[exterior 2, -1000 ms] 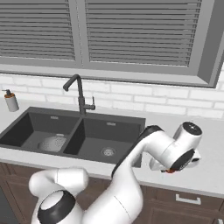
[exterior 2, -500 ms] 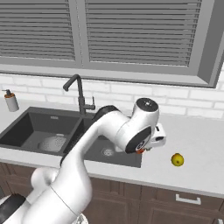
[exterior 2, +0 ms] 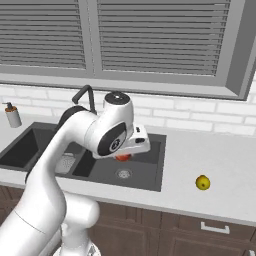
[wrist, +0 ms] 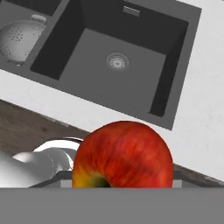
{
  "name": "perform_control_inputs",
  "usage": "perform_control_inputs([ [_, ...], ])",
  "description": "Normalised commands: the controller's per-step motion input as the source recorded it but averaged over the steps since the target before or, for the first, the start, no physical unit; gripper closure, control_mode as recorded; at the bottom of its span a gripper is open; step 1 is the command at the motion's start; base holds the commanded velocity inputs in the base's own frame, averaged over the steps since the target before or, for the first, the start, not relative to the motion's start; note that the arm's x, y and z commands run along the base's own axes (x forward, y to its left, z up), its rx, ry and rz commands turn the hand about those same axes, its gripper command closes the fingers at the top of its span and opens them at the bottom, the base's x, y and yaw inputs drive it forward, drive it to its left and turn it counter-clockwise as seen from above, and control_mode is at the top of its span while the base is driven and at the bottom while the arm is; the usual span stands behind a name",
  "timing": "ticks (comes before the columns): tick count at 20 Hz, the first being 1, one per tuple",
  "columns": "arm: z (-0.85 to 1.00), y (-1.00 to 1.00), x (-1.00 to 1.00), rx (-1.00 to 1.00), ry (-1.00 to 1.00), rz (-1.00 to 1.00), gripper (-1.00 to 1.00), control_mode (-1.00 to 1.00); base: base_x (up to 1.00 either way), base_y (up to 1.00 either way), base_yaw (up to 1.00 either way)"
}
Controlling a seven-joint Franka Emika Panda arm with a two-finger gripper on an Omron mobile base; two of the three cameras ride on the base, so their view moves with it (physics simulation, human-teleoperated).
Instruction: Put the colander in the sink, put the pear, apple in the colander, and turn on the sink faucet and pour water over the colander.
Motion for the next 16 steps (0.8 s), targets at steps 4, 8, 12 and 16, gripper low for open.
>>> perform_control_inputs([
  [4, 0.0, 1.0, 0.0, 0.0, 0.03, 0.0, 1.0, -1.0, 0.0, 0.0, 0.0],
  [8, 0.0, 1.0, 0.0, -0.01, 0.0, 0.0, 1.0, -1.0, 0.0, 0.0, 0.0],
  [12, 0.0, 1.0, 0.0, 0.0, 0.0, 0.0, 1.0, -1.0, 0.0, 0.0, 0.0],
  [16, 0.0, 1.0, 0.0, 0.0, 0.0, 0.0, 1.0, -1.0, 0.0, 0.0, 0.0],
])
